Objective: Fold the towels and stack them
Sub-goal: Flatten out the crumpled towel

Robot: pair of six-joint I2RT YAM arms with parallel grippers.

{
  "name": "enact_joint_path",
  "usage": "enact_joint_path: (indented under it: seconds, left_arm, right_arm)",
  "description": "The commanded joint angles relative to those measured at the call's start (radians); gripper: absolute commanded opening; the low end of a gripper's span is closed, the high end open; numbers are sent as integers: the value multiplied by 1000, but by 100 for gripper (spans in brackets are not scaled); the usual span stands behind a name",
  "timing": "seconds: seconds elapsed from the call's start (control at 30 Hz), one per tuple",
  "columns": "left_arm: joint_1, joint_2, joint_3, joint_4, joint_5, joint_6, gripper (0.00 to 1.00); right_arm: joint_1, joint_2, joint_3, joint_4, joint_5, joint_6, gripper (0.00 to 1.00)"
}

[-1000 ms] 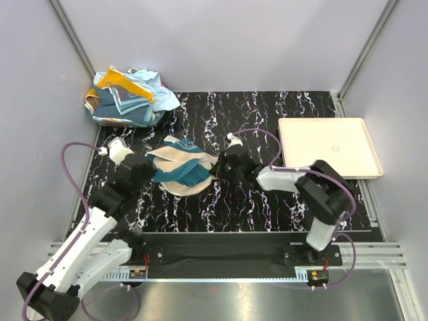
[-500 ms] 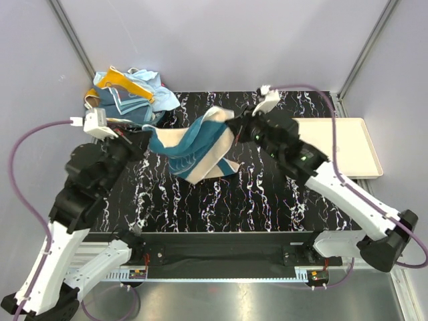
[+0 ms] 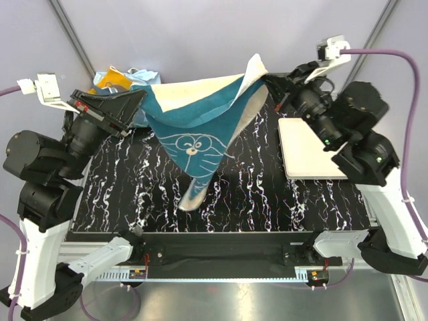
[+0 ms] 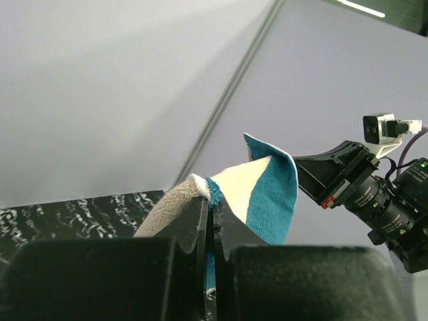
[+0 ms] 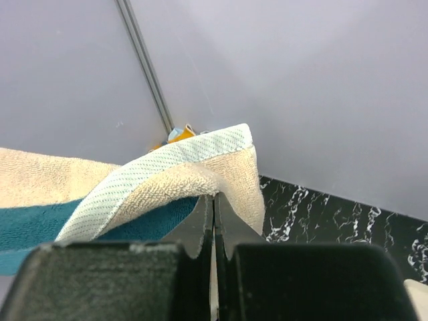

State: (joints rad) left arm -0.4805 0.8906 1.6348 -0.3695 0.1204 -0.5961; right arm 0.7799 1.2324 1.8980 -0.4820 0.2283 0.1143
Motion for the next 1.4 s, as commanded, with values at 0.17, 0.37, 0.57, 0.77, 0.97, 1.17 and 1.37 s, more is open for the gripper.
enact_joint_path:
  seconds: [0.17, 0.37, 0.57, 0.77, 0.97, 1.17, 1.37]
  left_arm:
    - [2, 45, 158, 89, 59, -25, 0]
    - [2, 76, 174, 73, 3, -22, 0]
    - [13, 189, 82, 87, -70, -13, 0]
    - [199, 352, -26, 245, 47, -146, 0]
    - [333, 685, 6, 424, 120, -194, 0]
    - [407, 987, 241, 484, 209, -223, 0]
    - [413, 1114, 263, 489, 228, -215, 0]
  right_arm:
    - [7, -14, 203, -73, 5, -97, 0]
    - [5, 18, 240, -67, 31, -139, 0]
    - [2, 87, 138, 2, 141, -206, 0]
    - [-280, 244, 72, 49, -168, -45, 0]
    - [-474, 532, 88, 223, -395, 94, 0]
    - [-550, 834, 315, 276, -468, 165, 0]
    - [-562, 938, 383, 275, -469, 176, 0]
